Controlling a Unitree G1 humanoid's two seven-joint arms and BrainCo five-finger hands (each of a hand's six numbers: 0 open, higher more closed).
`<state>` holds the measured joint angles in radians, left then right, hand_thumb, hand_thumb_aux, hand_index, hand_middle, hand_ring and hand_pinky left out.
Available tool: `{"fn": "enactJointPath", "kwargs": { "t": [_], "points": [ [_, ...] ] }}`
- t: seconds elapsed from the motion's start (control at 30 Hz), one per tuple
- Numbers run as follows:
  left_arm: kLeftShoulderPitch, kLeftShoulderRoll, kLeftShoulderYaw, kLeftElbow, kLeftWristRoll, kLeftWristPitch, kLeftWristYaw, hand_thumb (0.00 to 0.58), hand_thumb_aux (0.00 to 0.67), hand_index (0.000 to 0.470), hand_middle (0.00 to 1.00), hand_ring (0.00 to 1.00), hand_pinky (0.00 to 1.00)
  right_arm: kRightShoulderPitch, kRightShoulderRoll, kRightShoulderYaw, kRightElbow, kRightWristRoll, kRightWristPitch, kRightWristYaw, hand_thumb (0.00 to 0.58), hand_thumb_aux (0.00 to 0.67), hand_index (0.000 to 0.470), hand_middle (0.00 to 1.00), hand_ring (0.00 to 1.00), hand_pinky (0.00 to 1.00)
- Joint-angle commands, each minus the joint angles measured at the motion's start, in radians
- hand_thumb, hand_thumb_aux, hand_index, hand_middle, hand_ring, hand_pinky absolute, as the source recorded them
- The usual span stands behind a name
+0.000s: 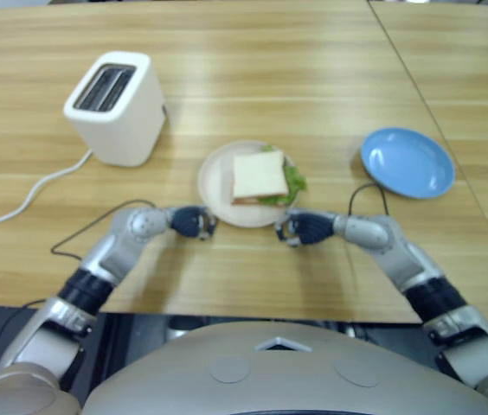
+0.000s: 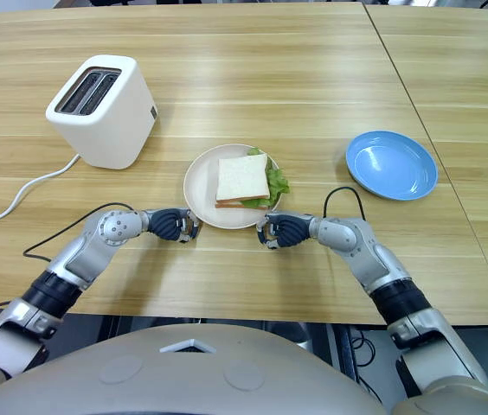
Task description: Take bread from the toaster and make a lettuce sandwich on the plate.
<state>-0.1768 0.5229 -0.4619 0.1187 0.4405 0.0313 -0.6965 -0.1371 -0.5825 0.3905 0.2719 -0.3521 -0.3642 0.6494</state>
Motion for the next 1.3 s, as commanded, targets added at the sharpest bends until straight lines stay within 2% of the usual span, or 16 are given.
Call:
{"fn": "enactJointPath", "kwargs": {
  "t": [0.03,0.2,0.23,0.27,0.3,0.33,0.37,0.4,0.53,0.63,0.77,0.87,0.97,1.1,1.2,1.3],
  "points": [
    [-0.068,-0.061,-0.039,0.177,0.046,-0.010,0.065,0.580,0.670,0.460,1.00,1.00,1.00,-0.096,0.044,0.028,0.217,-0.062,-0.019,-0.060,0.580,0.670,0.460,1.00,1.00,1.00],
    [-0.219,-0.140,-0.027,0.401,0.062,-0.062,0.176,0.580,0.670,0.460,1.00,1.00,1.00,-0.297,0.108,0.022,0.476,-0.139,-0.095,-0.282,0.580,0.670,0.460,1.00,1.00,1.00],
    [-0.254,-0.150,-0.028,0.457,0.074,-0.069,0.209,0.580,0.670,0.460,1.00,1.00,1.00,-0.342,0.123,0.012,0.528,-0.149,-0.121,-0.350,0.580,0.670,0.460,0.91,0.91,0.91],
    [-0.288,-0.155,-0.031,0.513,0.095,-0.071,0.255,0.580,0.670,0.460,1.00,1.00,1.00,-0.385,0.137,0.003,0.577,-0.158,-0.141,-0.414,0.493,0.410,0.281,0.14,0.14,0.14],
    [-0.317,-0.160,-0.027,0.564,0.105,-0.080,0.298,0.580,0.670,0.460,1.00,1.00,1.00,-0.425,0.142,0.005,0.620,-0.181,-0.151,-0.480,0.493,0.410,0.281,0.14,0.14,0.14],
    [-0.342,-0.167,-0.013,0.607,0.100,-0.096,0.338,0.496,0.415,0.285,0.91,0.91,0.91,-0.458,0.143,0.006,0.657,-0.195,-0.164,-0.528,0.000,0.000,0.000,0.00,0.00,0.00],
    [-0.365,-0.173,0.003,0.646,0.095,-0.106,0.384,0.120,0.074,0.051,0.43,0.43,0.43,-0.482,0.146,-0.001,0.686,-0.194,-0.182,-0.559,0.000,0.000,0.000,0.00,0.00,0.00],
    [-0.386,-0.178,0.015,0.681,0.091,-0.115,0.425,0.000,0.000,0.000,0.00,0.00,0.00,-0.500,0.144,-0.002,0.709,-0.198,-0.198,-0.591,0.000,0.000,0.000,0.00,0.00,0.00],
    [-0.396,-0.158,0.082,0.677,0.045,-0.155,0.502,0.000,0.000,0.000,0.00,0.00,0.00,-0.502,0.113,-0.020,0.702,-0.192,-0.260,-0.675,0.000,0.000,0.000,0.00,0.00,0.00],
    [-0.311,-0.079,0.125,0.482,0.021,-0.189,0.468,0.000,0.000,0.000,0.00,0.00,0.00,-0.446,0.078,-0.056,0.617,-0.149,-0.319,-0.689,0.000,0.000,0.000,0.00,0.00,0.00],
    [-0.161,-0.006,0.241,0.114,-0.096,-0.209,0.408,0.000,0.000,0.000,0.00,0.00,0.00,-0.325,0.082,-0.189,0.414,0.073,-0.334,-0.623,0.000,0.000,0.000,0.00,0.00,0.00],
    [-0.140,-0.070,0.325,-0.013,-0.228,-0.203,0.418,0.000,0.000,0.000,0.00,0.00,0.00,-0.230,0.137,-0.288,0.230,0.317,-0.265,-0.537,0.000,0.000,0.000,0.00,0.00,0.00],
    [-0.172,-0.178,0.373,0.019,-0.342,-0.266,0.444,0.000,0.000,0.000,0.00,0.00,0.00,-0.169,0.186,-0.345,0.104,0.455,-0.169,-0.493,0.000,0.000,0.000,0.00,0.00,0.00],
    [-0.239,-0.356,0.452,0.189,-0.475,-0.302,0.505,0.000,0.000,0.000,0.00,0.00,0.00,-0.112,0.275,-0.388,-0.028,0.528,-0.051,-0.518,0.000,0.000,0.000,0.00,0.00,0.00],
    [-0.279,-0.427,0.503,0.326,-0.515,-0.332,0.543,0.000,0.000,0.000,0.00,0.00,0.00,-0.105,0.344,-0.413,-0.021,0.535,-0.028,-0.535,0.000,0.000,0.000,0.00,0.00,0.00],
    [-0.313,-0.447,0.523,0.449,-0.505,-0.375,0.582,0.000,0.000,0.000,0.00,0.00,0.00,-0.117,0.385,-0.430,0.057,0.529,-0.050,-0.532,0.000,0.000,0.000,0.00,0.00,0.00]
  ]
}}
